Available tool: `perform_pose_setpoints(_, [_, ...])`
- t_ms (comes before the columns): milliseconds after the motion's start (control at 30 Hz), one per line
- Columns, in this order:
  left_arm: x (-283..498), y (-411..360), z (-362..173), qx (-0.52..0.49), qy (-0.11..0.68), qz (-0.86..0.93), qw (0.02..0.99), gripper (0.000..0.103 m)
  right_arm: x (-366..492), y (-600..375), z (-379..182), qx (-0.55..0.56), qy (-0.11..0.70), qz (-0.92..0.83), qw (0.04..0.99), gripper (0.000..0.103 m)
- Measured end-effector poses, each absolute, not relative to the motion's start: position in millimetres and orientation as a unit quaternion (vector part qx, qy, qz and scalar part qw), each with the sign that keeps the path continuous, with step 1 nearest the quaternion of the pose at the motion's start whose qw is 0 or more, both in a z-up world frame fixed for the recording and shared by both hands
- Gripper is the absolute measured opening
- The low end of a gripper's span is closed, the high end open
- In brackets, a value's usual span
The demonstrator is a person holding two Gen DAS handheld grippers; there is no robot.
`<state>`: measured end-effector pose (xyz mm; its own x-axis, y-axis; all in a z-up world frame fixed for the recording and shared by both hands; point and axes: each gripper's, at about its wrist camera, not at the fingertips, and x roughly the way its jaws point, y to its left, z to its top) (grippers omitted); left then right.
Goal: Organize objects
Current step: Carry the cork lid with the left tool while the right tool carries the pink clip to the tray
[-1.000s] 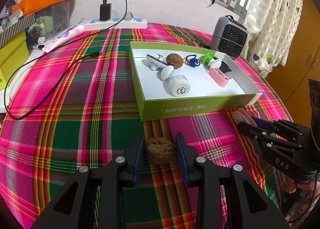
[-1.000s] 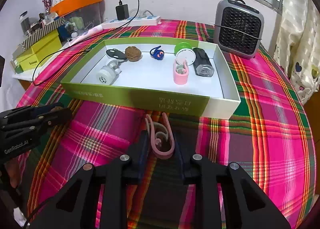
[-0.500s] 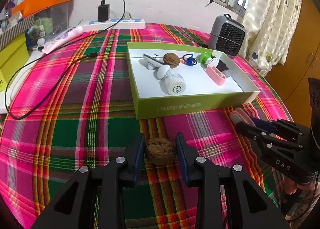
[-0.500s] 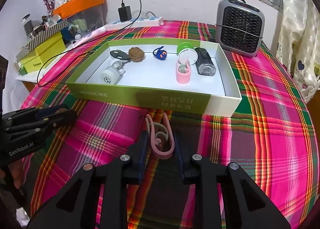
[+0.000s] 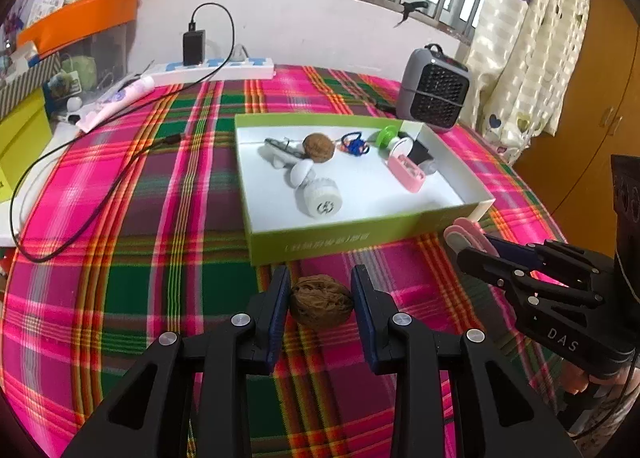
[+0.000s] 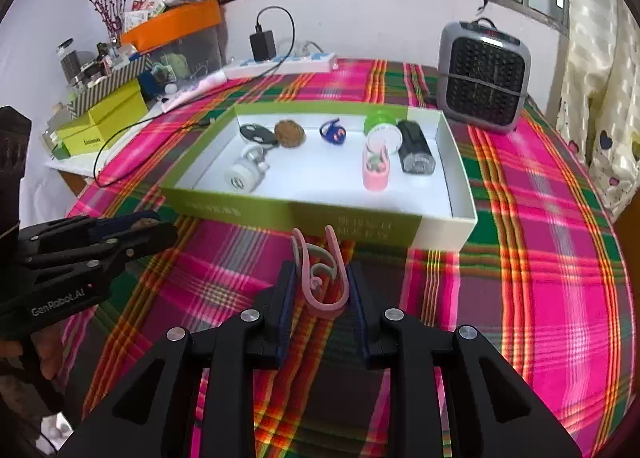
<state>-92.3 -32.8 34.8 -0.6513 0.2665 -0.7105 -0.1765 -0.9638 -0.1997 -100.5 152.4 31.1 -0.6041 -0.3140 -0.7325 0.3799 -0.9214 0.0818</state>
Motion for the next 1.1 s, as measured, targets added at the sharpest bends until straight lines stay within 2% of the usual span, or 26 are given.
perform_pose_setpoints(567, [-115,-15,55,-0.381,-0.046,0.912,0.144,0.029,-116,162,46,0.387,0.027,-0.905,0.177,0.026])
perform_pose_setpoints(1100, [-157,7,56,-0.384,-0.036,0.909,0.159,0.029,-163,176,46,0.396,0.024,-0.91,0.124,0.026])
